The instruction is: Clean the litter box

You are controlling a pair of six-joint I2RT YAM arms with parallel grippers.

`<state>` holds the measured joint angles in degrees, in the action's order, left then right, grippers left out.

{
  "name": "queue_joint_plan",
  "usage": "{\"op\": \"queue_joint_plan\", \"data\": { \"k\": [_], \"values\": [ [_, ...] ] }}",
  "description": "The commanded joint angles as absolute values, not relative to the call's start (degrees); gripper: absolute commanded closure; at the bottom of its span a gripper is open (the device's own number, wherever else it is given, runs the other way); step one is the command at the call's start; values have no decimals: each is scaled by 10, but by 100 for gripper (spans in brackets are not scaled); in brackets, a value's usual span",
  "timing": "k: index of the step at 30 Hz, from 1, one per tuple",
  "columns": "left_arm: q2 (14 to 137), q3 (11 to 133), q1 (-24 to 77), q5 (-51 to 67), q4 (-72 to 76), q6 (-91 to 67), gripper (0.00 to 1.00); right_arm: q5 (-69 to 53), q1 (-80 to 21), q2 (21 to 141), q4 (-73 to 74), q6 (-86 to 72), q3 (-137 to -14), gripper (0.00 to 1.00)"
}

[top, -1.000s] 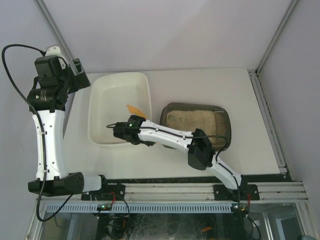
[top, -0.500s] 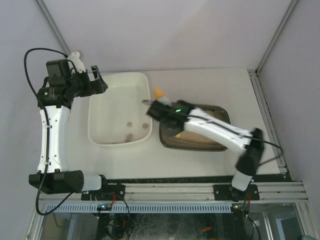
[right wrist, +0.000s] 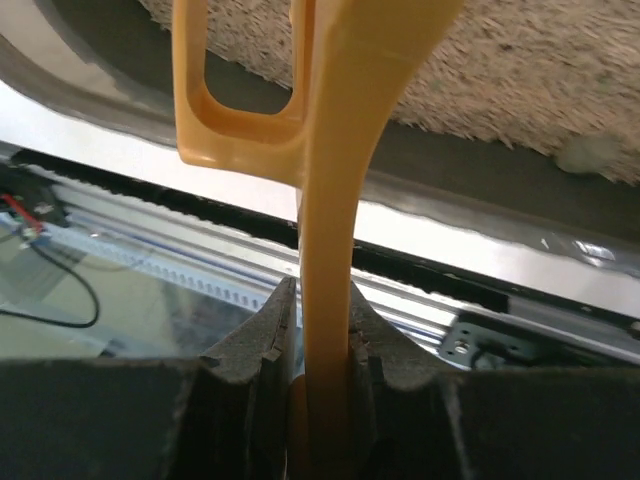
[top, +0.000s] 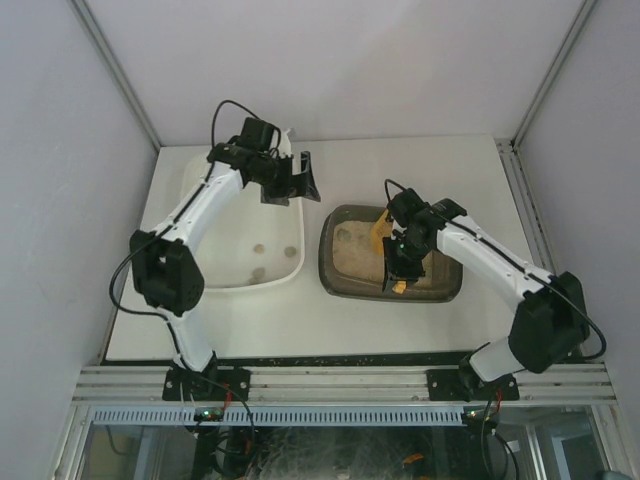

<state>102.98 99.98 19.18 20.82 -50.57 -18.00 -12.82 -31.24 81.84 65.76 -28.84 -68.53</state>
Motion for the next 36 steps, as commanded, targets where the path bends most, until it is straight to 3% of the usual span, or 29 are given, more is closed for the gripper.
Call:
{"op": "queue_joint_plan", "data": {
  "k": [1,6,16,26,36],
  "values": [
    [1095,1088,204,230,-456,-292,0,-270,-278,873,606,-270,-694,100],
    [1158,1158,216,218,-496,-301,0,-331,-236,940,590,-260,-698,100],
    [1134,1096,216,225,-458,-286,0,-401,-229,1036,551,-277,-742,100],
    [1127,1051,215,244,-442,-282,0,-393,-244,1098,524,-287,-807,100],
    [1105,1005,215,238,-429,-270,0,-443,-259,1109,406,-304,-770,100]
  ]
}}
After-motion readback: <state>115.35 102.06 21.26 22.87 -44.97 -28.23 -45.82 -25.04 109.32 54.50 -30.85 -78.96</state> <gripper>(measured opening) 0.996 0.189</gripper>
